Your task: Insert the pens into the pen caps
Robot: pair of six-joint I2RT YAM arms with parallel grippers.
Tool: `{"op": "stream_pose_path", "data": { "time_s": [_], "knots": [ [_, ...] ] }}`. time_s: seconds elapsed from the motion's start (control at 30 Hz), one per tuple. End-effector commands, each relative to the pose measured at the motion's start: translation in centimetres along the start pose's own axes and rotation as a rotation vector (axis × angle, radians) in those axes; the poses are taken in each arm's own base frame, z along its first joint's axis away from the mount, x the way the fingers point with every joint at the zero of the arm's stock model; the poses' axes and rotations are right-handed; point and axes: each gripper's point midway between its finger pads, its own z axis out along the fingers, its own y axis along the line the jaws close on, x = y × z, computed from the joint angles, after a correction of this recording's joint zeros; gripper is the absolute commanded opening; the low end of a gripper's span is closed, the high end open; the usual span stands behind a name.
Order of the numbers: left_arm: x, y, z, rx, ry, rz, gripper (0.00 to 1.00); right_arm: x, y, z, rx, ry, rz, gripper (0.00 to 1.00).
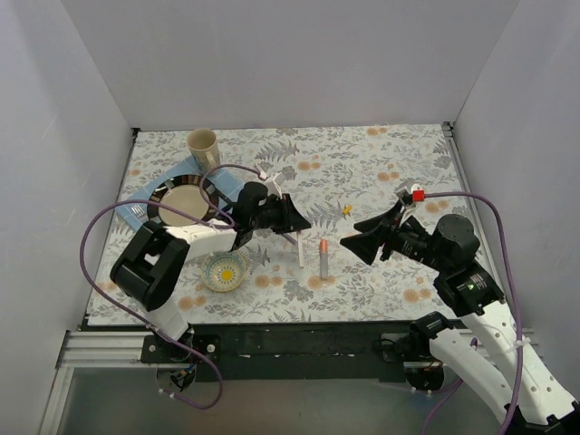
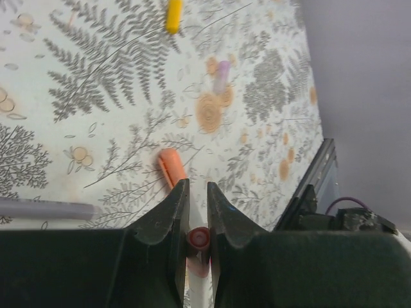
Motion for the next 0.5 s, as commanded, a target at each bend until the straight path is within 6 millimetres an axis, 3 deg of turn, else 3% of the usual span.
{"op": "stream_pose_path", "data": {
  "time_s": [0.0,0.27,0.4,0.47],
  "knots": [
    [0.8,0.6,2.2,-0.073,0.012,0.043,0.02,0.6,-1.6,0.2,0.076,0.025,-0.006,0.74],
    [3.4,3.2,4.3,-0.147,0.086,0.024,0.13,1.1,-2.3,0.5,0.099,0.047,0.0,0.74],
    [3.8,3.9,4.2,-0.184,0.097,0.003,0.35,1.2,-3.1,0.4,0.145,0.058,0.01,0.74],
    [3.3,3.6,4.0,-0.186,0.084,0.005,0.41,1.5,-3.9,0.2,0.2,0.082,0.03,0.73]
  ]
}}
